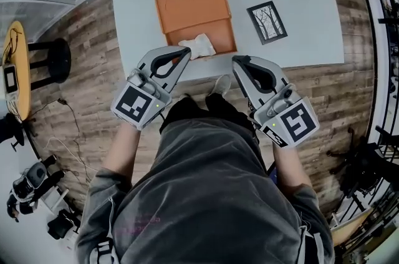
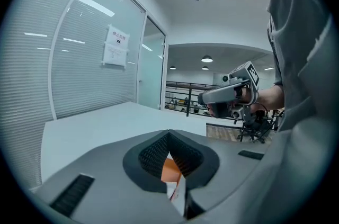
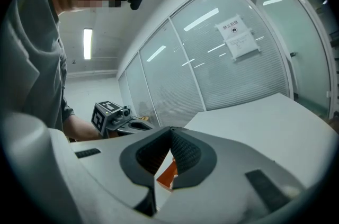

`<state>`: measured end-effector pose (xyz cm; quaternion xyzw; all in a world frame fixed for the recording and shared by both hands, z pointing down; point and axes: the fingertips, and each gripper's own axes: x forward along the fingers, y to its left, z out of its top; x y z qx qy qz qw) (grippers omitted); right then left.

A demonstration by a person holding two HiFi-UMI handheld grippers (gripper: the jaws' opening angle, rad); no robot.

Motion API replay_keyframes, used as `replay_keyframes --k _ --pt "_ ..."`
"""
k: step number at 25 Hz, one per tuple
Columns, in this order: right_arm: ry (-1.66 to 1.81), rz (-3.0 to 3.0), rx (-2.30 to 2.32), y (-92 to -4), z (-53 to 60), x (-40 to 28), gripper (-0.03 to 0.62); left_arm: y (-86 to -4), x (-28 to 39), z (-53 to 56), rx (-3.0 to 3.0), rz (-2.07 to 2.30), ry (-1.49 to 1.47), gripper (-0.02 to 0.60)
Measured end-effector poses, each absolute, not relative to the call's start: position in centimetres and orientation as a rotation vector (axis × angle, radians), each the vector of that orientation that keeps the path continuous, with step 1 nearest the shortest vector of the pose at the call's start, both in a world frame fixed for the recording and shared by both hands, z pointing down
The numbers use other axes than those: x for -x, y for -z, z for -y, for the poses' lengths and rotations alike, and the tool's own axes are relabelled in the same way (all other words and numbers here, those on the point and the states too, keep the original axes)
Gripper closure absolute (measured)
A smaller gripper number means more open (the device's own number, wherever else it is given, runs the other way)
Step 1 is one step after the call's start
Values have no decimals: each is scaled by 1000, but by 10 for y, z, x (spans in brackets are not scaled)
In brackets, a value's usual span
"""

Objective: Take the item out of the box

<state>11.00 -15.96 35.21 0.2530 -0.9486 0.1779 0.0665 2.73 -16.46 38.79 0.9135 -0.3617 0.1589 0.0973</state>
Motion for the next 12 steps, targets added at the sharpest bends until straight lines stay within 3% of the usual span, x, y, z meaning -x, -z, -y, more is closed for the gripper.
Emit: replay_keyframes --k 12 --pt "-616 2812 -822 -379 171 -124 592 -455 -22 179 -2684 979 -687 571"
